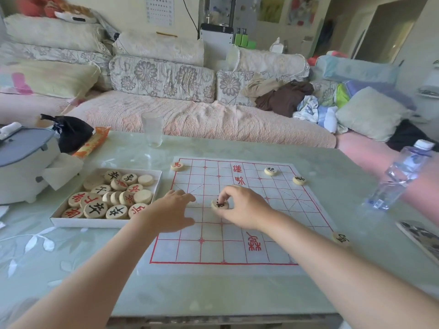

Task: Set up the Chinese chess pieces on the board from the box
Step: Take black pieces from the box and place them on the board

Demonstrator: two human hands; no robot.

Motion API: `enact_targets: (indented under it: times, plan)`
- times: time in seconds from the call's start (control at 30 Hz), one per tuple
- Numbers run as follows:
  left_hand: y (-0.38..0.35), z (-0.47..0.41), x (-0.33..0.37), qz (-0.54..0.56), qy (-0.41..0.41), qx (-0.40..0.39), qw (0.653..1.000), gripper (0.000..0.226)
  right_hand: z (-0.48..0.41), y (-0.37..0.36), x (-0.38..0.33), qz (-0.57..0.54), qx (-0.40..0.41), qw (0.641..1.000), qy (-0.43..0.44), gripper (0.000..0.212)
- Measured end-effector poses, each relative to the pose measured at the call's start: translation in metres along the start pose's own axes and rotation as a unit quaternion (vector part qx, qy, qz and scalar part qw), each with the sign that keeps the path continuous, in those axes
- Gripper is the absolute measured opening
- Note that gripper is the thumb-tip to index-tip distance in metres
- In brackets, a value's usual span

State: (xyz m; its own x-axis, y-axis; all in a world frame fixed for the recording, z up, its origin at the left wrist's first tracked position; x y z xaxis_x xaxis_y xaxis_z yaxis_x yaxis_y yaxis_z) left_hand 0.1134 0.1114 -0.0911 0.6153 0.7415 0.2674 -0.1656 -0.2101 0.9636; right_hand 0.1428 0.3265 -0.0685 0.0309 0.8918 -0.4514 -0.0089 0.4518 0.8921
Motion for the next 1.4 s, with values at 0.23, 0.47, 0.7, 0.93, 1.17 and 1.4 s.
enact_targets:
  times: [0.23,0.47,0.7,0.93,1.17,1.4]
  plan:
    - [-0.015,-0.028,0.07,0.081,-0.039,0.103,0.991,0.043,0.037,0.058,0.089,-0.033,0.039,0.995,-0.085,0.028]
    - [-0.046,-0.095,0.16,0.084,-0.085,0.088,0.989,0.044,0.043,0.083,0.17,-0.064,0.085,0.982,-0.156,0.027]
    - [-0.046,-0.178,0.178,0.035,-0.054,0.072,0.995,0.046,0.001,0.106,0.212,-0.061,0.123,0.971,-0.196,0.024]
    - [-0.044,-0.264,0.155,0.032,-0.025,0.094,0.995,0.048,-0.085,0.124,0.241,-0.073,0.164,0.961,-0.211,0.019]
    - [-0.046,-0.32,0.127,0.016,-0.021,0.091,0.996,0.035,-0.155,0.117,0.263,-0.091,0.165,0.957,-0.219,0.017]
    - [-0.063,-0.33,0.118,0.016,-0.015,0.12,0.993,0.023,-0.2,0.104,0.269,-0.081,0.167,0.96,-0.21,0.02]
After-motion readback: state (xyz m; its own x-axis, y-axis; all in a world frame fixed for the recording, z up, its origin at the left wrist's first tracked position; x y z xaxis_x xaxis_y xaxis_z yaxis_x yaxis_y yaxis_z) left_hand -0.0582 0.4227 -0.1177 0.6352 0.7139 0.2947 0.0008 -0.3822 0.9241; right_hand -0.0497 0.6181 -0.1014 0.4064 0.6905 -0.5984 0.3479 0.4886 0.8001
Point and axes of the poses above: each hand's wrist, its own z-axis away from the middle knuckle, its own y-axis out of the back of the hand, x = y × z, the point moved 1 cm from there along -z, towards the middle knuckle, and after that the axes turned 15 degrees about -y, right-handed, at the moved point
